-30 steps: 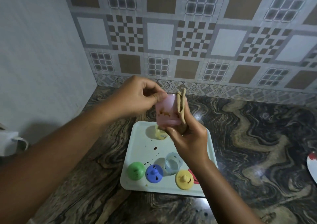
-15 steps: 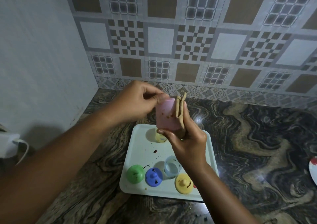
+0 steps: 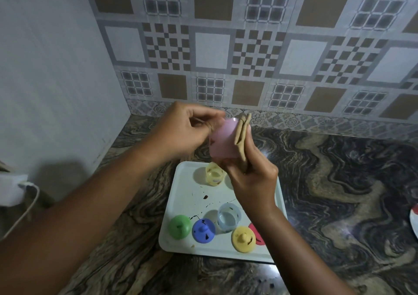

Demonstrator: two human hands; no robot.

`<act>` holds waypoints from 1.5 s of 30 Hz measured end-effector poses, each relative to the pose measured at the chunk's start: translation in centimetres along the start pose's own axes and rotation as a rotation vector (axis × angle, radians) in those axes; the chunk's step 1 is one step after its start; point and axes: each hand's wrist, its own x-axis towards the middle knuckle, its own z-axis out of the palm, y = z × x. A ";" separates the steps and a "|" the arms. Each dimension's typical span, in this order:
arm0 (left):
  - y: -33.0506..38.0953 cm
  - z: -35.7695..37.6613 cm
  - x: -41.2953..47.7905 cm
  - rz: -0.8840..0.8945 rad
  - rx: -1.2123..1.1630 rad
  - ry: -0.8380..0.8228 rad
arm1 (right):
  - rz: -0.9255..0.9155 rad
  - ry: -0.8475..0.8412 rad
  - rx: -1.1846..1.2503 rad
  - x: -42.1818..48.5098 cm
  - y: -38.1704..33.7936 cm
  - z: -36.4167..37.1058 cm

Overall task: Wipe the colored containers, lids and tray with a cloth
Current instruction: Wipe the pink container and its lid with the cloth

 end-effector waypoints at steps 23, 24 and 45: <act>0.2 0.0 0.7 -0.107 -0.269 -0.085 | 0.079 0.002 0.091 0.1 -0.1 -1.1; 0.3 0.0 0.7 -0.108 -0.272 -0.068 | 0.059 -0.001 0.071 0.2 -0.3 -1.0; 1.6 1.1 0.4 0.044 0.026 0.113 | -0.245 0.045 -0.178 0.6 -1.2 -0.5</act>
